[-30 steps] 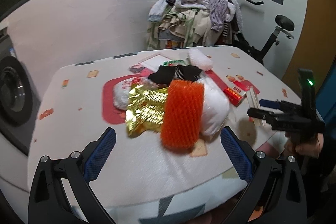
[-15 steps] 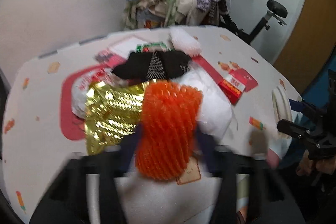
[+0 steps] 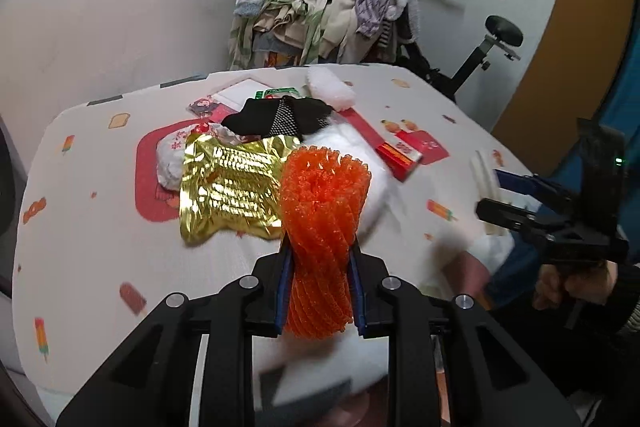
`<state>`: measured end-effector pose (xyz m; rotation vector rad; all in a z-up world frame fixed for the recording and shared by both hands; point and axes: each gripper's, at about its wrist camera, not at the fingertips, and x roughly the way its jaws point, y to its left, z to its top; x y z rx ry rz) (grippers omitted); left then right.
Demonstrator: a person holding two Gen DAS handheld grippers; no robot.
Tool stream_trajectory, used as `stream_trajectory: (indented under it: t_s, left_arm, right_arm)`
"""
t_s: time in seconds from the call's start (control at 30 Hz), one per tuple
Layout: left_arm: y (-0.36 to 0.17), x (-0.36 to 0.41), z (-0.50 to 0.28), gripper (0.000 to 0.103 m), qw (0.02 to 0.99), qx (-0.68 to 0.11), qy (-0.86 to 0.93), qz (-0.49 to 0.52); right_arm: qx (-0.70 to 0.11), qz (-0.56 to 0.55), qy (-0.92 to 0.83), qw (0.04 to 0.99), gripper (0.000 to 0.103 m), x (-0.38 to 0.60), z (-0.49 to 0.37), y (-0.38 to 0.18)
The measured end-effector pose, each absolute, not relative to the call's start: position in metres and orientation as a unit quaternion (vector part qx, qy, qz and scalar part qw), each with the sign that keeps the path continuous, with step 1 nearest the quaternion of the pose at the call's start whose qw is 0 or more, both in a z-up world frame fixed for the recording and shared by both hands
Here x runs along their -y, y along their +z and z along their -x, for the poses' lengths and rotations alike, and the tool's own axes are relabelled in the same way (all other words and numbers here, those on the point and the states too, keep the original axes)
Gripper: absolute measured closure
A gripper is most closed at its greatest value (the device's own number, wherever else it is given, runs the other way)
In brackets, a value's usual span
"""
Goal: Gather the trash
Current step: 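Carry the orange net and white lid down to the brown bin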
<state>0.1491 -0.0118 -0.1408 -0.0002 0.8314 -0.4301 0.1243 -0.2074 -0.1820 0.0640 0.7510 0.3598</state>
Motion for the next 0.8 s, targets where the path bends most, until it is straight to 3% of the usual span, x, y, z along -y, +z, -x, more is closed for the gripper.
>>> stream_trajectory:
  t_s: [0.8]
  left_arm:
    - [-0.188, 0.007, -0.009, 0.079, 0.868, -0.445, -0.222, -0.002]
  right_arm:
    - [-0.381, -0.009, 0.206, 0.901, 0.016, 0.164, -0.027, -0.203]
